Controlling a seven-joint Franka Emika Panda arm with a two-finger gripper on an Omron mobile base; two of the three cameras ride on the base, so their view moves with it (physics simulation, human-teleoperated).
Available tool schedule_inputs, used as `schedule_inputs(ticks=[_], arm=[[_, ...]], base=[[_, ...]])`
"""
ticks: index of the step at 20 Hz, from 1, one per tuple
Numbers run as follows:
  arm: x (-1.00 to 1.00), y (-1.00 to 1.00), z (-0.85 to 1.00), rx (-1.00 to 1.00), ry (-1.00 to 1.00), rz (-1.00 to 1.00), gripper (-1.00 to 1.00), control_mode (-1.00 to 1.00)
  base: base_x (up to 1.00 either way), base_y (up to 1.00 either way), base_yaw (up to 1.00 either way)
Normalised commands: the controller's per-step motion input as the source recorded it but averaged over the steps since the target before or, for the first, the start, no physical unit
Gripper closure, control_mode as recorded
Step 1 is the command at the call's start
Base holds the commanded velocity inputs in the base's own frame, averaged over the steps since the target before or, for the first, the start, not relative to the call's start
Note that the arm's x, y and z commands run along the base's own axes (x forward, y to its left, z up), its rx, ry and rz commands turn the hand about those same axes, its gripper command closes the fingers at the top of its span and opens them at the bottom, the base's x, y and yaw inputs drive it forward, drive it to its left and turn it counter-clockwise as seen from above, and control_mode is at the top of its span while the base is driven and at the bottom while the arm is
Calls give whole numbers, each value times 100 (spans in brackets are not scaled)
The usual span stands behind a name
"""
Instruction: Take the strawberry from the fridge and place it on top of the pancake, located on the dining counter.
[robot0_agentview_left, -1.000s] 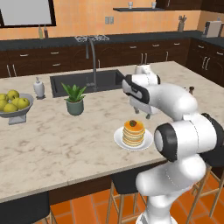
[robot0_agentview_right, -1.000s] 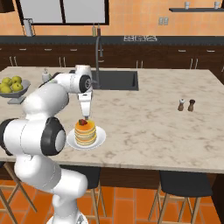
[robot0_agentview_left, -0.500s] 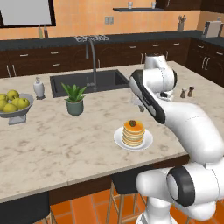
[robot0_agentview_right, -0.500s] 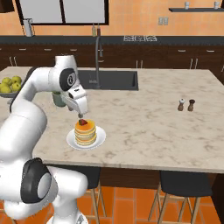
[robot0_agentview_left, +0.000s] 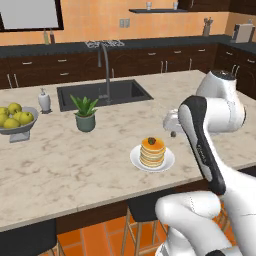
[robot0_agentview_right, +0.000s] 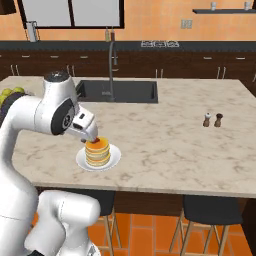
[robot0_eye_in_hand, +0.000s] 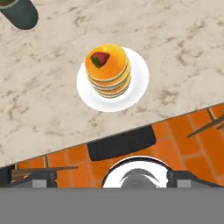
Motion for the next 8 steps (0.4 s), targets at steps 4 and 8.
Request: schedule_inputs(ticks=[4, 8], arm=[[-82, 64, 0, -31, -19, 21, -100, -100], [6, 99, 0, -37, 28, 5, -100, -100]], base=[[0, 0, 0], [0, 0, 0]])
